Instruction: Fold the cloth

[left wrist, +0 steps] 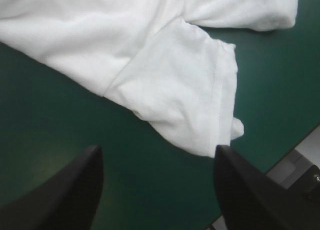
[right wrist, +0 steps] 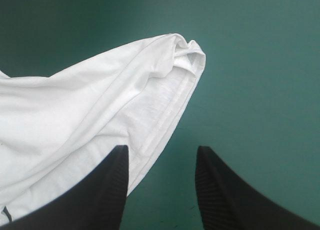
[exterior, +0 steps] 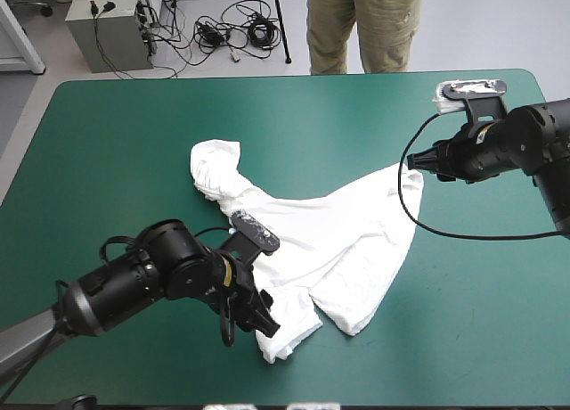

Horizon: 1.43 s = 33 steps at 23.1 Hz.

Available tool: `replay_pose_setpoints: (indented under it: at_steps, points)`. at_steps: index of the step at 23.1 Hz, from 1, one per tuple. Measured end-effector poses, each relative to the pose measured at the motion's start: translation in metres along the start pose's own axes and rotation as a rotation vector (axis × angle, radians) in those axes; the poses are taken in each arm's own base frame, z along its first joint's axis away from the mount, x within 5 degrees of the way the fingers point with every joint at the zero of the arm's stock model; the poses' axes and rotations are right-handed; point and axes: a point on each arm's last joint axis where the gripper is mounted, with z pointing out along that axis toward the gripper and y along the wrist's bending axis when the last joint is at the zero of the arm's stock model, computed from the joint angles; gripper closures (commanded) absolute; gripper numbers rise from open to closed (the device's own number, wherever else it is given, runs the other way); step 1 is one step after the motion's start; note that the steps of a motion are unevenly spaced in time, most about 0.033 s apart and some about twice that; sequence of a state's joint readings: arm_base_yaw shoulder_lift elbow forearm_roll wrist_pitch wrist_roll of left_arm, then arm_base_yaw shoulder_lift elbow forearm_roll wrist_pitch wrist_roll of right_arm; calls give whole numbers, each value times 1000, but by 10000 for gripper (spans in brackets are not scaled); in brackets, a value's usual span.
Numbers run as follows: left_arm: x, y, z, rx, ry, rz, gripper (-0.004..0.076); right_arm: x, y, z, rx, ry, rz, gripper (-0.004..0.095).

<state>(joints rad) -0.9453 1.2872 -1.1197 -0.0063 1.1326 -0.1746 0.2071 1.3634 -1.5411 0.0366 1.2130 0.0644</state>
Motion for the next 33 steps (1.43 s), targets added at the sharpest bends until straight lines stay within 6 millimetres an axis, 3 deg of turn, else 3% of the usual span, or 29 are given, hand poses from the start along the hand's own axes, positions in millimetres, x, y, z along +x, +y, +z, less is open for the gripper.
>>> replay_pose_setpoints:
  at_steps: [5,10,13,18,20,21,23,24,28,33]
  points:
    - [-4,-13,30,4,92,-32,255,0,0,3,1,12,1,490]
    - [-4,-41,46,47,110,-6,254,-1,0,4,2,14,1,492]
    - [-4,-46,56,45,135,-11,254,-1,-1,4,7,14,1,492]
    - [18,-41,105,-10,285,-5,255,1,-1,4,13,32,0,520]
    - [23,-40,114,-13,293,15,295,1,-1,4,16,35,0,545]
    - [24,-40,116,-14,290,19,374,1,-1,4,16,35,0,557]
    - [23,-37,118,-39,287,48,589,2,-2,4,18,36,7,557]
    - [23,-38,118,-36,279,49,737,2,-2,4,18,41,8,554]
    - [20,-36,118,-56,252,80,733,2,-4,6,39,48,-1,427]
    - [20,-35,119,-56,252,90,733,-7,-6,39,60,91,-15,307]
